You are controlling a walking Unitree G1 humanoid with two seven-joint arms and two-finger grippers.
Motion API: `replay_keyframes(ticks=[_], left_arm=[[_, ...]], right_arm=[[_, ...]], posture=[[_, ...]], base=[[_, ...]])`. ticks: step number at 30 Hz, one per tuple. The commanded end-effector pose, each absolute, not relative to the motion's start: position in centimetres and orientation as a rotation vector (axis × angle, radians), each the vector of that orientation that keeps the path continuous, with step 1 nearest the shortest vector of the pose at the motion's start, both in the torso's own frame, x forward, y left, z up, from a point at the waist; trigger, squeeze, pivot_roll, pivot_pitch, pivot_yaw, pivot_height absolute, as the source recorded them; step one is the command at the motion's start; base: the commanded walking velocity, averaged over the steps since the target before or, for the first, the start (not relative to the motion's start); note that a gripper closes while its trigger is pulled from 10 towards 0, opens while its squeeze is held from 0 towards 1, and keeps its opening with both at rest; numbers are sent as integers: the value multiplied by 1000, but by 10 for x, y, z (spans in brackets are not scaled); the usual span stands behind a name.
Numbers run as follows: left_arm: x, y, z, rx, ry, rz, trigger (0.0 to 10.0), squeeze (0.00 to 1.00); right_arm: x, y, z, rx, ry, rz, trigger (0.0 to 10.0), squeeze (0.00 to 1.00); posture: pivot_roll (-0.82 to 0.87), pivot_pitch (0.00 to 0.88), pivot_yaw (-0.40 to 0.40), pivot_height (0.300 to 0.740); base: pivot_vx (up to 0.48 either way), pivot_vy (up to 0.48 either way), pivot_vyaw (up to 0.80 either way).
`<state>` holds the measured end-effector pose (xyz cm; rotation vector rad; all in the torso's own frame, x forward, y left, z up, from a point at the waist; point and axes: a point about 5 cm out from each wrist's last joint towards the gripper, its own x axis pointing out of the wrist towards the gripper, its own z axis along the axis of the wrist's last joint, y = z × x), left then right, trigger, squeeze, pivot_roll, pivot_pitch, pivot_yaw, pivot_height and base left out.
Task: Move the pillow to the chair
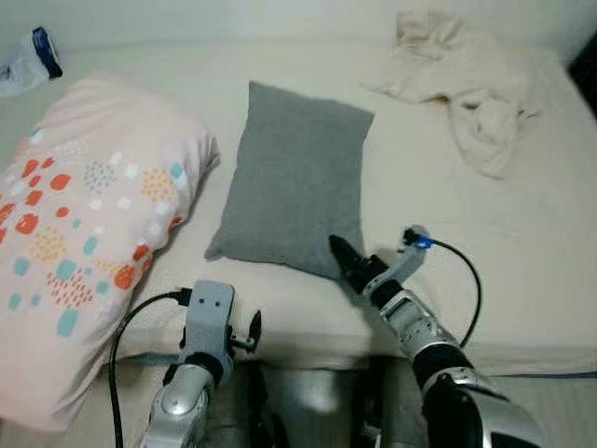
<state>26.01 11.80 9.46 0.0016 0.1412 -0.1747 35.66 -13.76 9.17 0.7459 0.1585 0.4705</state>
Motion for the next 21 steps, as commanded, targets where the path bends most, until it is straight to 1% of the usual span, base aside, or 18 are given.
replay_keyframes(ticks=[1,2,4,6,7,8,11,12,18,21], left_arm=[[261,120,84,-22,170,-156,10000,0],[261,120,84,-22,170,-156,10000,0],[278,120,89,-35,125,-146,10000,0],[282,119,90,-37,117,-144,10000,0],[284,119,90,-36,111,-145,10000,0],[285,119,90,-36,109,-146,10000,0],[284,119,89,-32,105,-152,10000,0],[283,120,88,-30,107,-154,10000,0],[284,124,85,-22,104,-156,10000,0],[288,123,86,-25,94,-154,10000,0]], right_arm=[[351,-132,86,739,189,510,0,0],[351,-132,86,739,189,510,0,0],[354,-131,88,681,192,495,0,0],[354,-133,87,670,200,478,0,0],[355,-135,85,670,212,450,8706,0],[355,-137,84,674,225,423,10000,0],[356,-140,85,704,220,390,9882,0],[357,-143,86,724,205,378,0,0],[358,-148,87,736,189,337,0,0],[359,-147,90,712,188,360,0,0]], posture=[[160,211,15,621],[160,211,15,621],[141,158,9,621],[142,152,12,621],[145,150,15,621],[149,149,18,621],[153,148,25,621],[153,150,26,621],[160,150,29,621],[147,142,24,621]], base=[[0,0,0],[0,0,0],[0,0,0],[0,0,0],[0,0,0],[0,0,0],[0,0,0],[0,0,0],[0,0,0],[0,0,0]])
